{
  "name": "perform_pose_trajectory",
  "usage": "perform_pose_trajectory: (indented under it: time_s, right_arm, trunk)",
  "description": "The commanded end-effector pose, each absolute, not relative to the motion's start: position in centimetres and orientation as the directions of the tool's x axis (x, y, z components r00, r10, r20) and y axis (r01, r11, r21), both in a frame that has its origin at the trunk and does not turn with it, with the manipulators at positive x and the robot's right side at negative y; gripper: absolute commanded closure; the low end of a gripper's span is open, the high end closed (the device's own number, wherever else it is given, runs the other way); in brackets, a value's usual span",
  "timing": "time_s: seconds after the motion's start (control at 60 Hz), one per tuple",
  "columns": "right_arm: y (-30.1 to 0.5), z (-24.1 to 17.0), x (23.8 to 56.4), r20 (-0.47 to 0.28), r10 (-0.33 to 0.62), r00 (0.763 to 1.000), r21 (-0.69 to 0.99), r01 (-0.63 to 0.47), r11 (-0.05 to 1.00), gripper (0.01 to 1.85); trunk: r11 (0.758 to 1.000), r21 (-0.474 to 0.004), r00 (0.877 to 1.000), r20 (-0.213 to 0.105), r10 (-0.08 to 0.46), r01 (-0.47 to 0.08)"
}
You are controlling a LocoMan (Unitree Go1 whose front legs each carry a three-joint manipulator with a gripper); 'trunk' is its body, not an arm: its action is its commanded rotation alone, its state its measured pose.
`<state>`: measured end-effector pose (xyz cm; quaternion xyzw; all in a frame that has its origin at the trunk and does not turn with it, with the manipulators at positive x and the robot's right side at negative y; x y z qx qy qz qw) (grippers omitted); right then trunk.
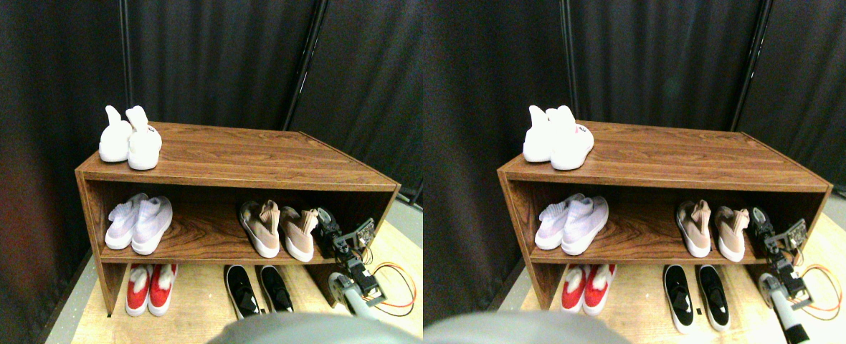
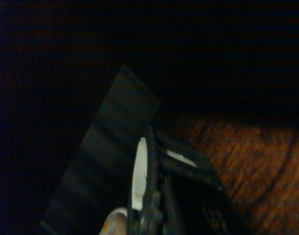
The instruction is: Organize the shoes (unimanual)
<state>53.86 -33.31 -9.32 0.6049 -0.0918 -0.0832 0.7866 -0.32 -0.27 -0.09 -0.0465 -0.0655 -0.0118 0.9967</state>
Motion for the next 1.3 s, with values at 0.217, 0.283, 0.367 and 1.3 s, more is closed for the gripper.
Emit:
perform_pose_trajectory:
  time_s: [0.217,0.283,0.367,1.3]
  right_arm:
    - [-30.5,-9.6,53.6,0.004,-0.211,0.977,0.961,0.055,0.271,1.80]
    - [-29.9,-9.7,53.5,0.000,-0.213,0.977,0.960,0.059,0.273,1.80]
    - [-29.3,-9.8,53.3,-0.007,-0.187,0.982,0.963,0.058,0.265,1.80]
    - [-28.4,-10.2,54.7,0.046,-0.292,0.955,0.962,0.036,0.272,1.80]
  trunk:
    - [0.991,-0.133,0.994,0.104,0.017,-0.003]
    - [0.991,-0.136,0.995,0.103,0.021,-0.007]
    - [0.990,-0.141,0.994,0.103,0.024,-0.010]
    - [0.989,-0.145,0.993,0.114,0.035,-0.018]
